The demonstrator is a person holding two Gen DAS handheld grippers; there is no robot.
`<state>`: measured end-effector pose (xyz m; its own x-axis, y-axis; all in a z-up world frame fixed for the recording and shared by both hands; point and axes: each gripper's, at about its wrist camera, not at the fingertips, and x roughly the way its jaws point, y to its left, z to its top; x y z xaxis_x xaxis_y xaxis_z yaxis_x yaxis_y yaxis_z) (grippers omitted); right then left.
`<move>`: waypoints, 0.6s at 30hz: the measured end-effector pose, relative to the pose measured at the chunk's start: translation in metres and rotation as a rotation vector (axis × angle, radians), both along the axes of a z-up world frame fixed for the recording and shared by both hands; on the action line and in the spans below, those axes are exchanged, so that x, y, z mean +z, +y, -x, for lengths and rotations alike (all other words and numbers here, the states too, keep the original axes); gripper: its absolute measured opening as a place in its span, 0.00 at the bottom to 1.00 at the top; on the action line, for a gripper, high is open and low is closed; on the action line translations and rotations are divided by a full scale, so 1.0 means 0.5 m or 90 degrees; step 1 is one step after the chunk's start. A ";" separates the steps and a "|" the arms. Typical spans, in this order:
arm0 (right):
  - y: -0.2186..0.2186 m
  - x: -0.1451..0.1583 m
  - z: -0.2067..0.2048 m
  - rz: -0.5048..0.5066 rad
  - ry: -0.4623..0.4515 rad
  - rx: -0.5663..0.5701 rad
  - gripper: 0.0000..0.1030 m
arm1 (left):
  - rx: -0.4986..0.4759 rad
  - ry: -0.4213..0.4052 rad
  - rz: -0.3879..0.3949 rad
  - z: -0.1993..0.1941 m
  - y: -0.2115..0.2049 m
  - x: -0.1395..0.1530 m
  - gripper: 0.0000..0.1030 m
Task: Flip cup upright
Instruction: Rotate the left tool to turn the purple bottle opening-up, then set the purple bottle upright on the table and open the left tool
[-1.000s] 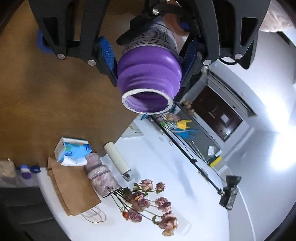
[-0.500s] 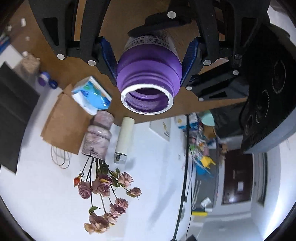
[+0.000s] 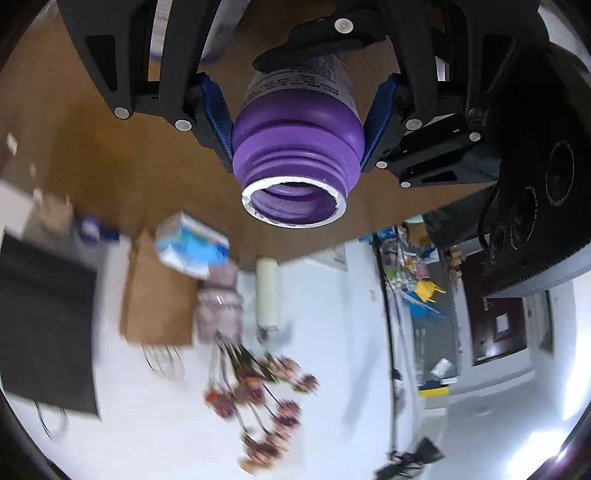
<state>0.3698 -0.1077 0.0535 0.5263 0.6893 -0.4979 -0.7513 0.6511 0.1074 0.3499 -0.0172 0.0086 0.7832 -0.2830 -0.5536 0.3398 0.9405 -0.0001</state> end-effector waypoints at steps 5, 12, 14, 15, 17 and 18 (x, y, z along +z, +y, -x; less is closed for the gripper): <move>-0.036 -0.052 -0.031 0.063 0.037 -0.059 0.66 | -0.032 0.113 -0.011 -0.024 -0.040 -0.050 0.65; -0.100 -0.089 -0.066 0.107 0.052 -0.153 0.66 | 0.032 0.116 -0.007 0.015 -0.019 -0.055 0.82; -0.106 -0.092 -0.063 0.111 0.048 -0.159 0.67 | 0.041 0.114 -0.011 0.022 -0.024 -0.056 0.82; -0.107 -0.093 -0.065 0.116 0.053 -0.161 0.67 | 0.048 0.111 -0.016 0.025 -0.026 -0.056 0.83; -0.110 -0.087 -0.058 0.122 0.048 -0.168 0.77 | 0.060 0.107 -0.026 0.024 -0.028 -0.060 0.87; -0.116 -0.078 -0.052 0.115 0.041 -0.171 0.79 | 0.069 0.104 -0.031 0.026 -0.030 -0.059 0.88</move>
